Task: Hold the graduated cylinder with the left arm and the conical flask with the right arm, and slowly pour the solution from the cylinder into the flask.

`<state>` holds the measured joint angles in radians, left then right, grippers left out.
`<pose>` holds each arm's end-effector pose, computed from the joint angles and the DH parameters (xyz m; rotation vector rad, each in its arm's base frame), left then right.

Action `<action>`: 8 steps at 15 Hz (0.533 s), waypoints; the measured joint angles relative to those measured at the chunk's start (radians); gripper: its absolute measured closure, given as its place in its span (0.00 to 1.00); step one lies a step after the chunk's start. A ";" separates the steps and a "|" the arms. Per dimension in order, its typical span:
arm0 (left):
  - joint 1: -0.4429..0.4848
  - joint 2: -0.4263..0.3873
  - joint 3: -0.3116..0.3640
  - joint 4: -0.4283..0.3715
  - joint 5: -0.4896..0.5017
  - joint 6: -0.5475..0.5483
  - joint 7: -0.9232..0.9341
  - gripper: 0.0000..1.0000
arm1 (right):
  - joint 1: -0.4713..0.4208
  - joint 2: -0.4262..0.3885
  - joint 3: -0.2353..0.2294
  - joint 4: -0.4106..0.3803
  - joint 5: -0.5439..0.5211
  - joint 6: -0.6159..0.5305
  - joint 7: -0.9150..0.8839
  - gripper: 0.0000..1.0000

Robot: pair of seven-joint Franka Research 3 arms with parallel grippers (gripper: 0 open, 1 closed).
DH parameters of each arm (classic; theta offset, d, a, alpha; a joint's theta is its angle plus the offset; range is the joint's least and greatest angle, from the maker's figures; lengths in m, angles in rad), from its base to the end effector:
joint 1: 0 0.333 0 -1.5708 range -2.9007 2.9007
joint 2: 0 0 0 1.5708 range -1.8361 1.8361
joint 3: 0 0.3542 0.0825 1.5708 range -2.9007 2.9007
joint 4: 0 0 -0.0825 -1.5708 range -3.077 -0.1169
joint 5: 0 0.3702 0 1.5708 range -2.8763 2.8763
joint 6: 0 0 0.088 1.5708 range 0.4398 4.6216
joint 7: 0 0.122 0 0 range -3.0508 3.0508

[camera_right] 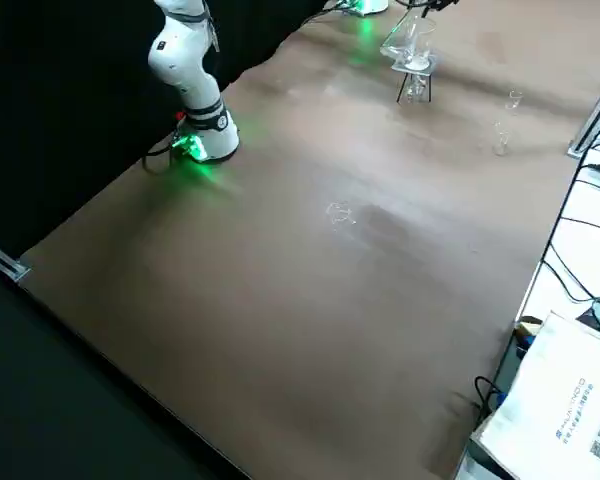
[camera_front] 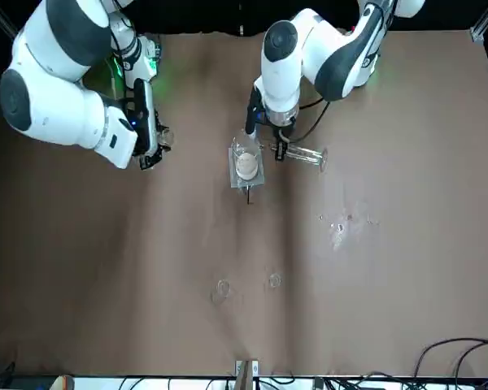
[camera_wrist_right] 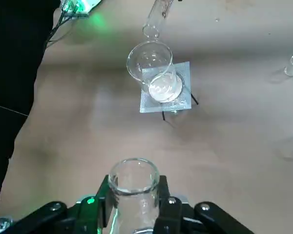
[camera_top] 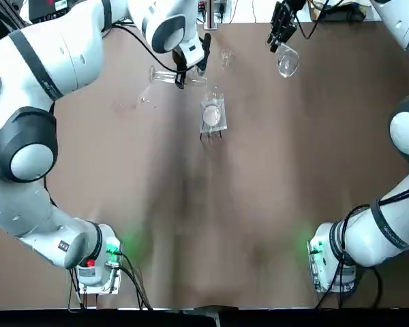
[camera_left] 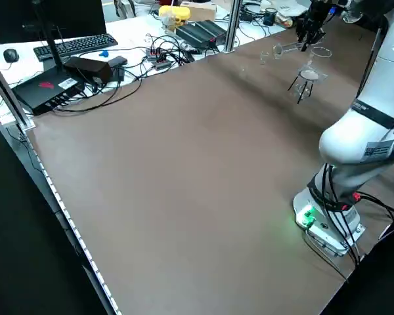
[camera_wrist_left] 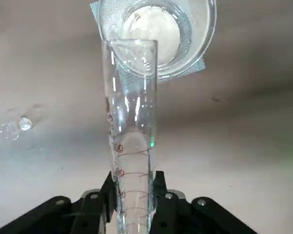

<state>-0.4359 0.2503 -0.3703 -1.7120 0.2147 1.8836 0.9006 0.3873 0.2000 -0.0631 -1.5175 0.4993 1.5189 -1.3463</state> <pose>0.4550 -0.4194 0.4719 -1.9178 2.3469 0.0980 0.5424 0.2500 0.5690 -1.7816 -1.9216 -0.0923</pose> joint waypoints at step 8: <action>-0.036 0.020 0.000 0.002 0.063 0.000 -0.037 0.66 | 0.114 0.000 0.001 0.000 -0.064 0.036 0.144 0.61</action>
<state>-0.4718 0.2704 -0.3704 -1.7100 0.2782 1.8836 0.8634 0.5009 0.2002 -0.0625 -1.5178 0.4349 1.5544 -1.2020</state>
